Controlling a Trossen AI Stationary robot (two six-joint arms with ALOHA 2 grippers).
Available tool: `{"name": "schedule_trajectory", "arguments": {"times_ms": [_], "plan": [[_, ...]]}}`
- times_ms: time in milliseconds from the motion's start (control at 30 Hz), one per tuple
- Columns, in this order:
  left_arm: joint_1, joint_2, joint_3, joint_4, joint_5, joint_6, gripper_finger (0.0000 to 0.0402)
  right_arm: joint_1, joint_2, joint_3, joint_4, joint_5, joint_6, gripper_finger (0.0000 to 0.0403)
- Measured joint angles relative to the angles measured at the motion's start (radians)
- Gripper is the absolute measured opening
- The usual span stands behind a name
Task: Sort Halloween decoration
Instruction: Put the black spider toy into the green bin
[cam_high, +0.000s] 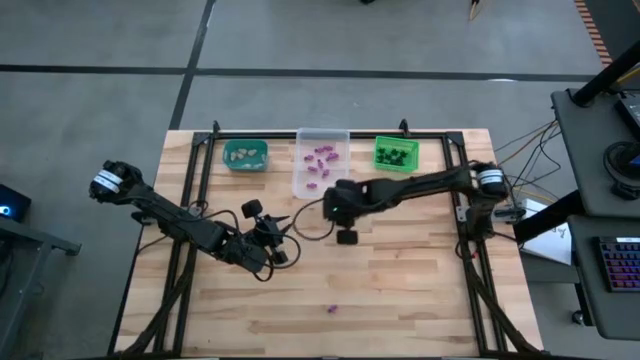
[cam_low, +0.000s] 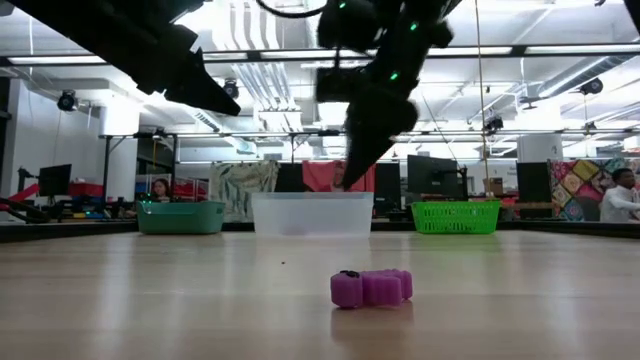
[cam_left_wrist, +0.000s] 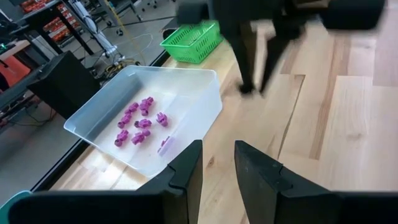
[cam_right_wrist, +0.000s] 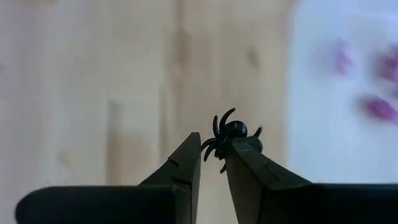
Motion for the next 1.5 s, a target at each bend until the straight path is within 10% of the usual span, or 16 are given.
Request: {"name": "schedule_trajectory", "arguments": {"times_ms": [533, 1000, 1500], "plan": [[0.000, 0.017, 0.000, 0.027, 0.000, -0.007, 0.0077, -0.308, -0.288, -0.019, -0.344, 0.081, 0.044, 0.0056], [0.000, 0.039, 0.000, 0.036, 0.000, -0.020, 0.0077, -0.644, -0.123, -0.048, -0.274, 0.072, 0.071, 0.0056], [0.000, 0.039, 0.000, 0.036, 0.001, -0.187, 0.0077, -0.680, -0.072, -0.048, -0.245, 0.080, 0.092, 0.0117]]}}
